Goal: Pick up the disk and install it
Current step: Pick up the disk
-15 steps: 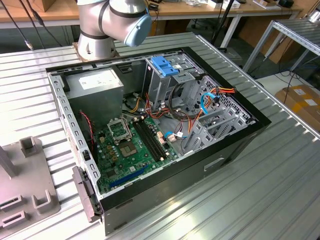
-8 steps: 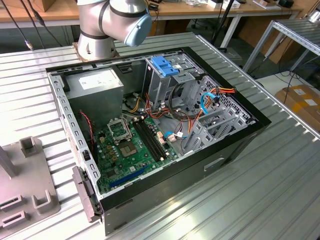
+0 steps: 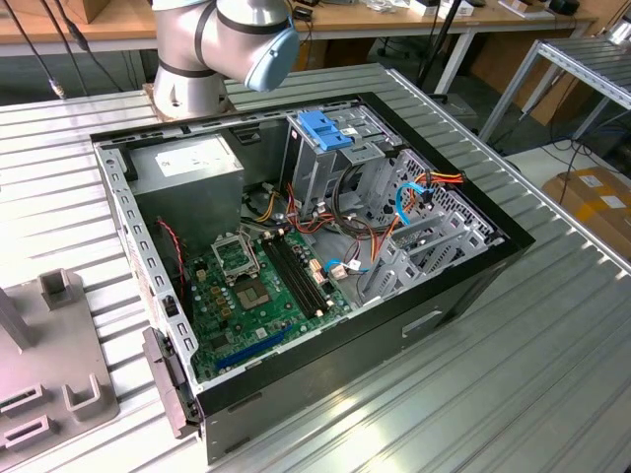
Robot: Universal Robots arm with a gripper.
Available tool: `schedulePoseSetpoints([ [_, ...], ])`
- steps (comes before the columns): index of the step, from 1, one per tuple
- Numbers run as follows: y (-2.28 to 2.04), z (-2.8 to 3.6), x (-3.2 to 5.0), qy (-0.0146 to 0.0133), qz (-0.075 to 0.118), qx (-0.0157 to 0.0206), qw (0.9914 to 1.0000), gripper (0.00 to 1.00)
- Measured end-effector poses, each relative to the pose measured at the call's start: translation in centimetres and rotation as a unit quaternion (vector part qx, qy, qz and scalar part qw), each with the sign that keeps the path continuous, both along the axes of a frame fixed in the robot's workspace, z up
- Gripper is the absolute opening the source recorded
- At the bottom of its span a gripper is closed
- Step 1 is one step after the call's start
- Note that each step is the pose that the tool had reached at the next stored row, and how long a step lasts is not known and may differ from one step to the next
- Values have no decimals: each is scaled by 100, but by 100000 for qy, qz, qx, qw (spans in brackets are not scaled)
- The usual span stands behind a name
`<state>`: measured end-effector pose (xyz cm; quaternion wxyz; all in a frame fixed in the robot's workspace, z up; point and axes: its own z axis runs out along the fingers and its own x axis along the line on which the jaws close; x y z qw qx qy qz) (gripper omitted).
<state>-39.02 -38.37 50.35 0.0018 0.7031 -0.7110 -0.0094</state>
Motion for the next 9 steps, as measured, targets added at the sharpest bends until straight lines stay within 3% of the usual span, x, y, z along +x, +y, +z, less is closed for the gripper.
schedulePoseSetpoints([
  [9, 0, 0, 8, 3, 1, -2, 100000, 36],
])
